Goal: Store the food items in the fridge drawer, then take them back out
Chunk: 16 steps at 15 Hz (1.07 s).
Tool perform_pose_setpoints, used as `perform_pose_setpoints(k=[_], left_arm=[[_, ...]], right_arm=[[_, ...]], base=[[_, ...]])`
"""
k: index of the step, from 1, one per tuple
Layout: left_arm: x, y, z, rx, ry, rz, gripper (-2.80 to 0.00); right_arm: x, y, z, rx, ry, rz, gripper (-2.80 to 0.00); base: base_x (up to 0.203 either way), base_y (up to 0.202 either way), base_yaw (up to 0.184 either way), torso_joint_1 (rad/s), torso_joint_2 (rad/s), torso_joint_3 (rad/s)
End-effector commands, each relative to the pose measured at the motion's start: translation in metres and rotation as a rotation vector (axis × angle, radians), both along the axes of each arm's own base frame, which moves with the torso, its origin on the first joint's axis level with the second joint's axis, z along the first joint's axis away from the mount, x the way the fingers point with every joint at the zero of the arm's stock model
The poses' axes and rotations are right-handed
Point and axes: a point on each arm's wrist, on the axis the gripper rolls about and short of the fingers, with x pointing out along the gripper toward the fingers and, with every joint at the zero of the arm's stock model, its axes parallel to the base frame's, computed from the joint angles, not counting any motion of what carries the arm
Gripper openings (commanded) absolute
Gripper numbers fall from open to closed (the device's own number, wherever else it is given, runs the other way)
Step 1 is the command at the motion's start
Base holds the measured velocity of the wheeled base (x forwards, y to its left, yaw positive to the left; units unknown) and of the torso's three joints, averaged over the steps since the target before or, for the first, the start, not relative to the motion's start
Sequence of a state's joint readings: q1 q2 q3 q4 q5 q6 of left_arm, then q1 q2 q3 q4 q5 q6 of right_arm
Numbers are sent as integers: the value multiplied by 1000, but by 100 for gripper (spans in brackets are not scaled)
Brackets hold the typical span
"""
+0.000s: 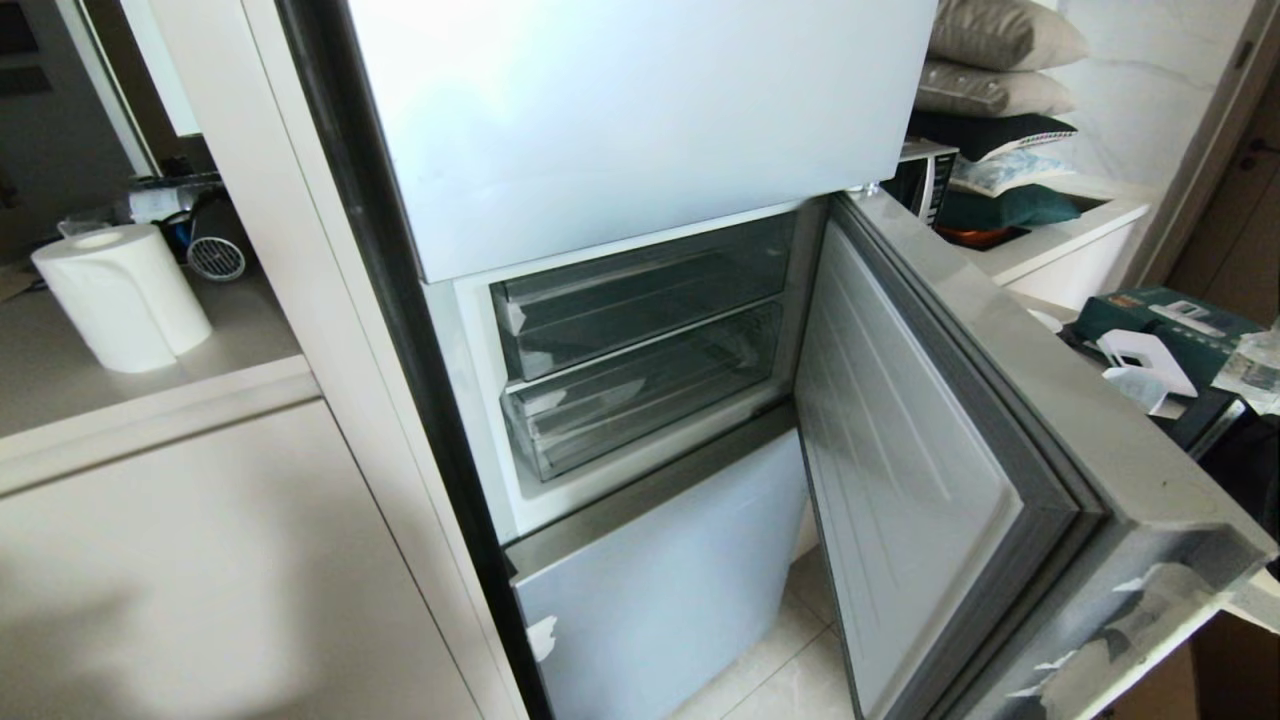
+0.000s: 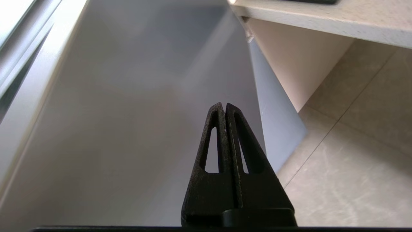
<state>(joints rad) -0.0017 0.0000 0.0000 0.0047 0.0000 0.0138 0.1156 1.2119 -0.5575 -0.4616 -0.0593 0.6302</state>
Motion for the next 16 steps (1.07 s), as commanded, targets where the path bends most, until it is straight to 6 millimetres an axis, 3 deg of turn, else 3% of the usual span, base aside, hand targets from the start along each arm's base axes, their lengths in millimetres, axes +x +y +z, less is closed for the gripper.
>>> perform_pose_setpoints(k=[1,3,5,10,16], left_arm=[[0,0,0,0,1,0,-280],[0,0,0,0,1,0,-280],[0,0,0,0,1,0,-280],[0,0,0,0,1,0,-280],[0,0,0,0,1,0,-280]], right_arm=[[-28,10,4,-43,-42,88,-280],[-42,20,3,-64,-31,166,-280],[-39,23,3,-73,-22,184,-280],[7,48,-3,-89,61,240,-280],[60,107,9,-91,33,368,-280]], base=[[0,0,0,0,0,0],[0,0,0,0,0,0],[0,0,0,0,0,0],[0,0,0,0,0,0],[0,0,0,0,0,0]])
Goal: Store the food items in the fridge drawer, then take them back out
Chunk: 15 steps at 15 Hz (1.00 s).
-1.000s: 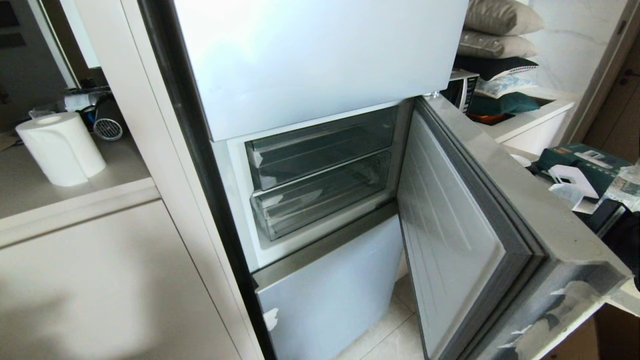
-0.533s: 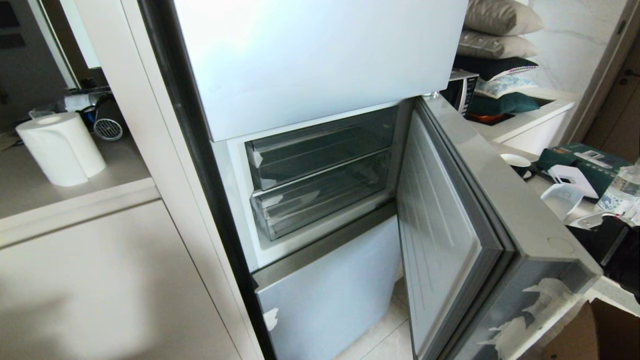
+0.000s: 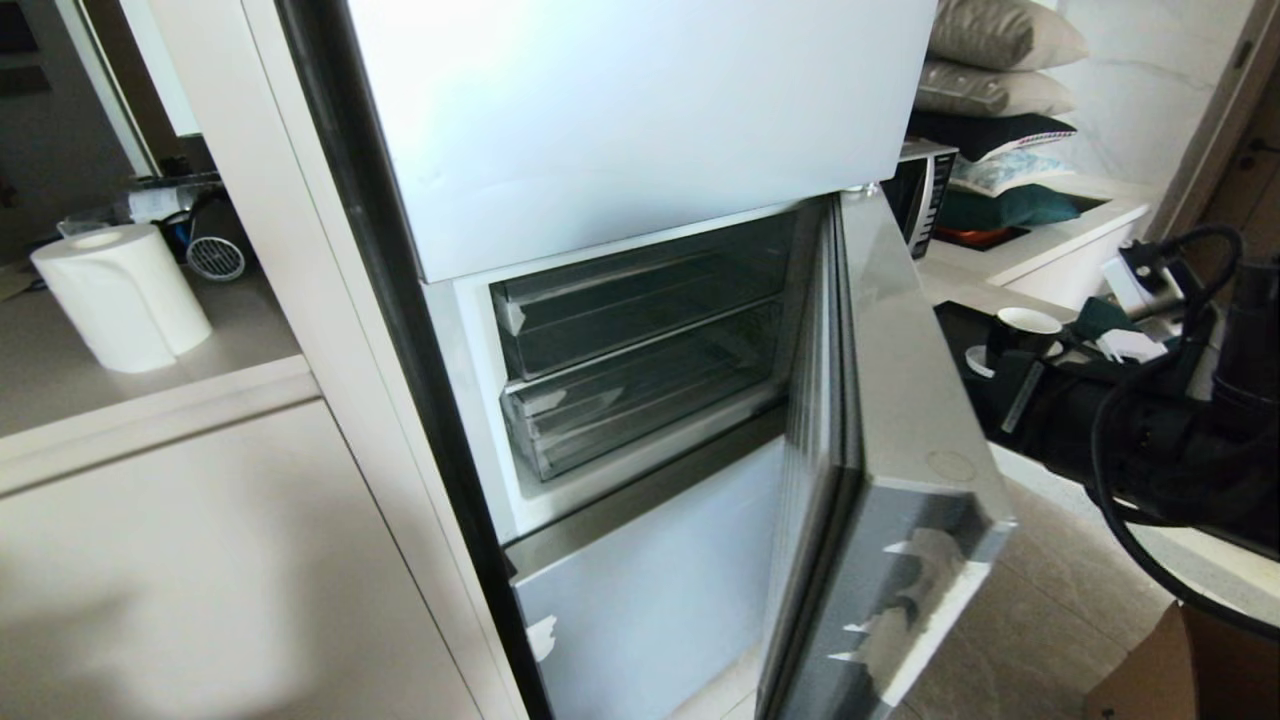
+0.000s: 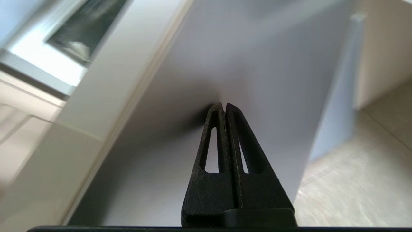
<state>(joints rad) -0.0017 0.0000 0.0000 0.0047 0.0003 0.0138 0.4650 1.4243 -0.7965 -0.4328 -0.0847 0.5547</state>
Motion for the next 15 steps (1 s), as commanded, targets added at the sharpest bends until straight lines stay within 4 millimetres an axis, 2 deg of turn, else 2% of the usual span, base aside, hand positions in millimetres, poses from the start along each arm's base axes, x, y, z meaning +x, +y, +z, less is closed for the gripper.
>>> perform_pose_setpoints(k=[1,4,6,7,9,12,14,15], left_arm=[[0,0,0,0,1,0,-280],[0,0,0,0,1,0,-280],[0,0,0,0,1,0,-280],[0,0,0,0,1,0,-280],[0,0,0,0,1,0,-280],[0,0,0,0,1,0,-280],[0,0,0,0,1,0,-280],[0,0,0,0,1,0,-280]], right_arm=[[34,33,-16,-29,59,45,-280],[75,83,-39,-60,98,89,-280],[89,109,-36,-45,45,94,-280],[88,111,-28,-35,1,94,-280],[72,100,-7,-36,-67,98,-280],[23,64,35,-12,-178,99,-280],[-14,37,49,-22,-233,101,-280],[-27,28,48,-42,-230,105,-280]], base=[[0,0,0,0,0,0],[0,0,0,0,0,0],[0,0,0,0,0,0],[0,0,0,0,0,0],[0,0,0,0,0,0],[0,0,0,0,0,0],[0,0,0,0,0,0],[0,0,0,0,0,0]])
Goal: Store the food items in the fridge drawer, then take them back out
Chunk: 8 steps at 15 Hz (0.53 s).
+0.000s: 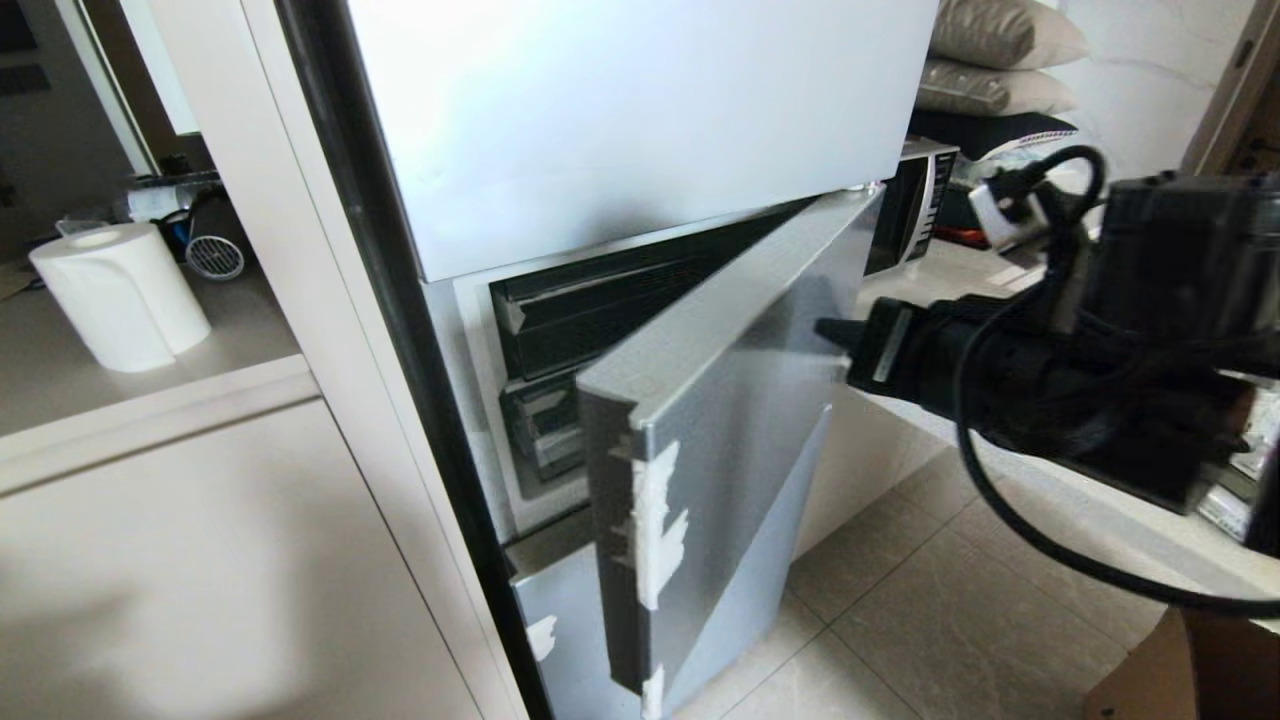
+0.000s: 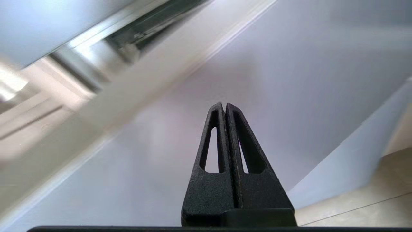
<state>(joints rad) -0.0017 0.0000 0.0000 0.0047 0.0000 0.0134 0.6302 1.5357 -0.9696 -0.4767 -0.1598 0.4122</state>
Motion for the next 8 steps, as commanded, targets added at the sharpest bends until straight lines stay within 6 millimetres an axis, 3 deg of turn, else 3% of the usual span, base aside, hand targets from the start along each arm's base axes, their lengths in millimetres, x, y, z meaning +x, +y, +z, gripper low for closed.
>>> perform_pose_setpoints(k=[1,4,8], left_arm=[[0,0,0,0,1,0,-280],[0,0,0,0,1,1,-280],[0,0,0,0,1,0,-280]], right_arm=[[-42,-30,19,28,-63,3,-280],[-27,-20,-14,-52,52,5,-280],[-23,-17,-25,-52,102,1,-280]], base=[[0,0,0,0,0,0],[0,0,0,0,0,0],[0,0,0,0,0,0]])
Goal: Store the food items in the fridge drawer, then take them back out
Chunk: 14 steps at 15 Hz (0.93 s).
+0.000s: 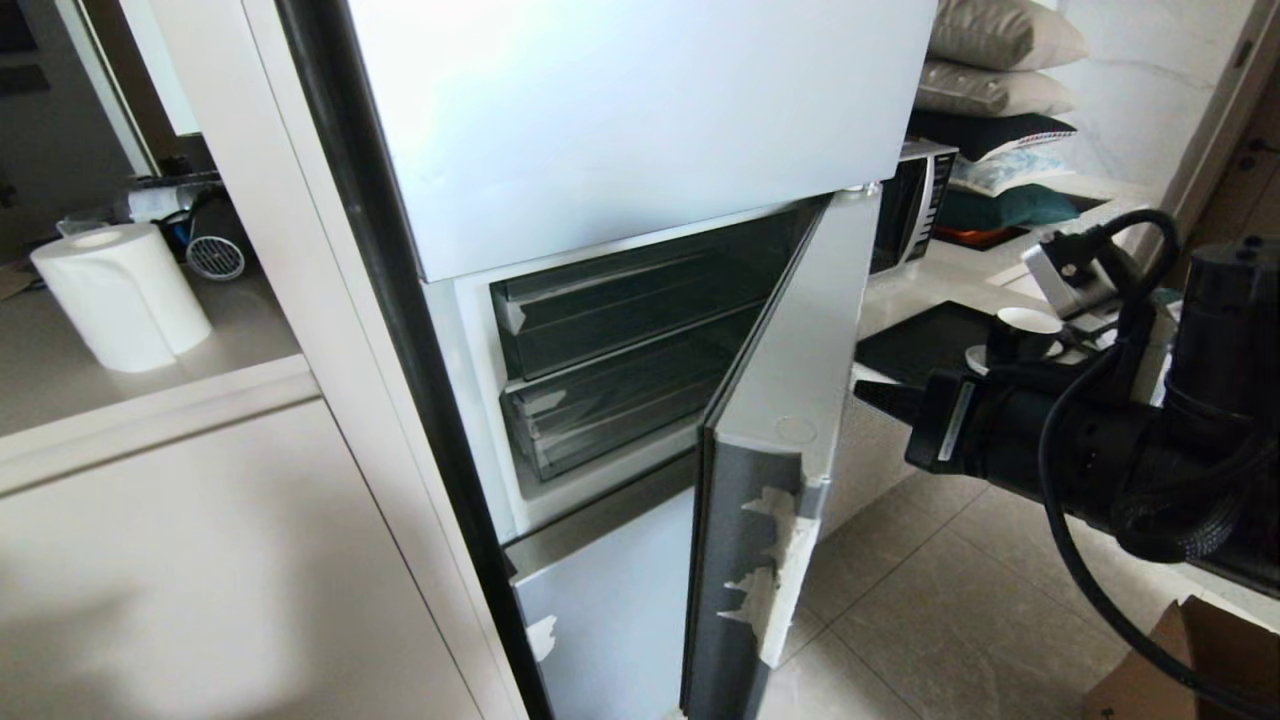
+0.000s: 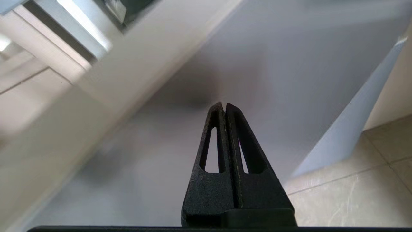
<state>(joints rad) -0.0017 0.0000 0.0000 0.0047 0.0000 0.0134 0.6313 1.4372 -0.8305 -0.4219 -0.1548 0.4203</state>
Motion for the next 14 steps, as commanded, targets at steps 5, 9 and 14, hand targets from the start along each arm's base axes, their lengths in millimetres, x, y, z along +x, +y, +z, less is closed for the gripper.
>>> perform_pose_setpoints(k=[5,9,14], left_arm=[[0,0,0,0,1,0,-280],[0,0,0,0,1,1,-280],[0,0,0,0,1,0,-280]], right_arm=[[41,30,-31,-11,18,18,-280],[103,79,-70,-55,-24,74,-280],[186,148,-94,-41,-185,97,-280]], base=[[0,0,0,0,0,0],[0,0,0,0,0,0],[0,0,0,0,0,0]])
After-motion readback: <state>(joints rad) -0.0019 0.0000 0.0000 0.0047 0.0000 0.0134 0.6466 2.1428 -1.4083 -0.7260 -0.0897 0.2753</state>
